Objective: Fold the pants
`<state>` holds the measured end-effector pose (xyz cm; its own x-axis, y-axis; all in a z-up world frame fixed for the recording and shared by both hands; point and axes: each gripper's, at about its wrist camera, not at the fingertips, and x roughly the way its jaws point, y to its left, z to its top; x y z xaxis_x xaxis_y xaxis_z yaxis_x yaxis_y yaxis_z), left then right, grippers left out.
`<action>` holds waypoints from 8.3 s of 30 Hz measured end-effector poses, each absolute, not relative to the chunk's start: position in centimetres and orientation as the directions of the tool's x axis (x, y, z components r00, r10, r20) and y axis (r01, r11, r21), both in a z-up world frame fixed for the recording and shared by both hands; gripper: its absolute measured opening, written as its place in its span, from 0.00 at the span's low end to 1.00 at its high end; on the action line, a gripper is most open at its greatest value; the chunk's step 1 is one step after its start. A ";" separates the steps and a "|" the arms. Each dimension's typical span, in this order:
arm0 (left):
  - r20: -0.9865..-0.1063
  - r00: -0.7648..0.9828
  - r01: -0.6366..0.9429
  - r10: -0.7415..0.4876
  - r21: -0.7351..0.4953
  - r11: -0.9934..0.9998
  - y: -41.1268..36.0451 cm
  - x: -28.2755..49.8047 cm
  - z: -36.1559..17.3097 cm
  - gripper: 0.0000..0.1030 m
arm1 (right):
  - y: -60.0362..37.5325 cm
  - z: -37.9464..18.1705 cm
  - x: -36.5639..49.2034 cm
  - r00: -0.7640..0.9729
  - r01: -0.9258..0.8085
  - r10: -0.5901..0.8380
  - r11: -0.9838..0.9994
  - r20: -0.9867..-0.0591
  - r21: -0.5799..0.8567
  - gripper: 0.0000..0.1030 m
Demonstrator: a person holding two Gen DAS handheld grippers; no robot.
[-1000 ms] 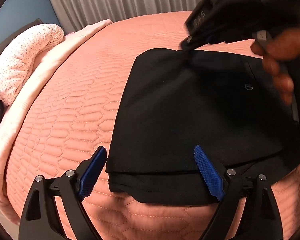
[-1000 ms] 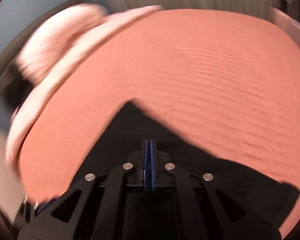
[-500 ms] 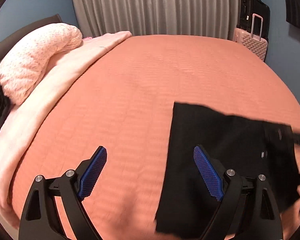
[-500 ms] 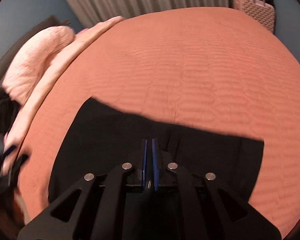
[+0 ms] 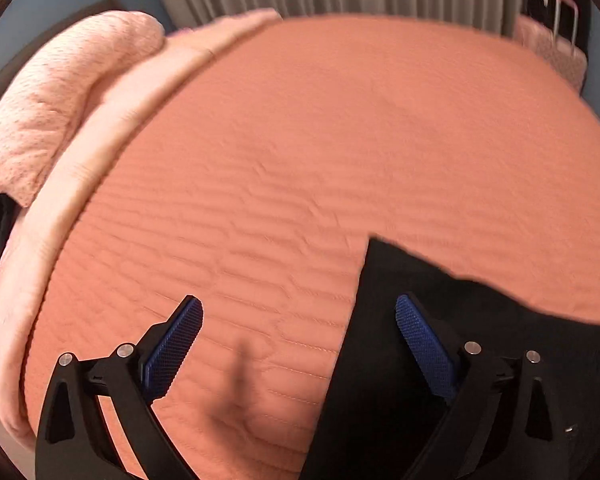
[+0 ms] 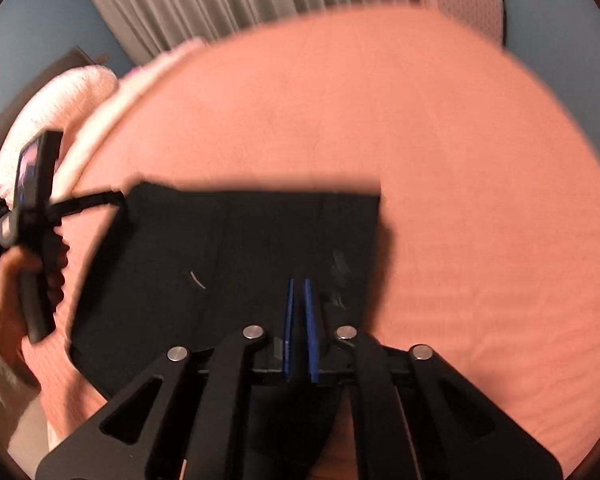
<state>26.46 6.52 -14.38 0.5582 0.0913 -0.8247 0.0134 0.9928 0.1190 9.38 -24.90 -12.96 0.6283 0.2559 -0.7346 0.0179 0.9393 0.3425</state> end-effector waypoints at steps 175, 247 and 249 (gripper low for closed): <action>-0.854 0.513 0.102 0.089 0.164 0.981 17.7 2.6 -16.4 0.73 | -14.1 -14.5 -3.2 0.554 -0.302 0.301 0.941 -0.776 0.149 0.08; -0.865 0.497 0.239 -0.077 0.051 0.970 1.4 18.3 -16.7 0.83 | -22.6 -17.9 13.2 0.551 0.040 0.342 0.900 -0.761 0.433 0.00; -0.911 0.413 0.244 -0.004 0.107 0.964 0.8 21.7 -20.8 0.95 | -25.3 -20.1 13.2 0.551 0.074 0.432 0.827 -0.714 0.557 0.00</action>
